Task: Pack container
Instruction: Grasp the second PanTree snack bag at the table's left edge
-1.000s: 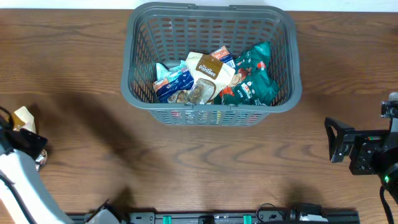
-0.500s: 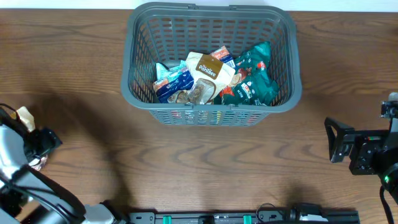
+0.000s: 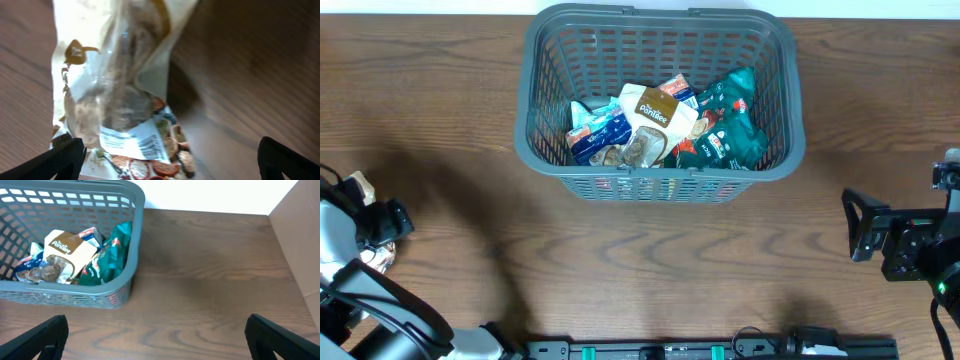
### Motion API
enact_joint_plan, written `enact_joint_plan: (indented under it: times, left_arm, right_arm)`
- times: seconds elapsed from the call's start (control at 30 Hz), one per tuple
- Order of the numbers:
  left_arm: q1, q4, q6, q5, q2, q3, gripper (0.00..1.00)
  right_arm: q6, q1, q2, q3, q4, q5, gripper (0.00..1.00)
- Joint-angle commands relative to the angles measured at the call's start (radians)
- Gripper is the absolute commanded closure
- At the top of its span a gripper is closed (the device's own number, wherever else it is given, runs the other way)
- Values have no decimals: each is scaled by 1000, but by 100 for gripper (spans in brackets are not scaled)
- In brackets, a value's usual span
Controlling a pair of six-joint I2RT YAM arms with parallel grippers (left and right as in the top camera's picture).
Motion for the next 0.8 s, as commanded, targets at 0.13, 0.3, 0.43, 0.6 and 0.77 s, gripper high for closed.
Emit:
enact_joint_plan:
  times: [0.13,0.3,0.43,0.6,0.77]
  left_arm:
    - [75,33,19,7,52,-2,1]
    - [109,69,13,85,89,-2,1]
    - [113,109,13,120,143,-2,1]
    - [113,162,14,123,189,-2,1]
    - [113,201,14,135,200,-2,0]
  right_arm:
    - [-10,-5,1,5,-1,3,1]
    - [-10,-5,1,5,-1,3,1]
    - [-10,-5,1,5,-1,3,1]
    - [-10,-5,1,5,-1,3,1]
    - [-10,-5,1,5,-1,3,1]
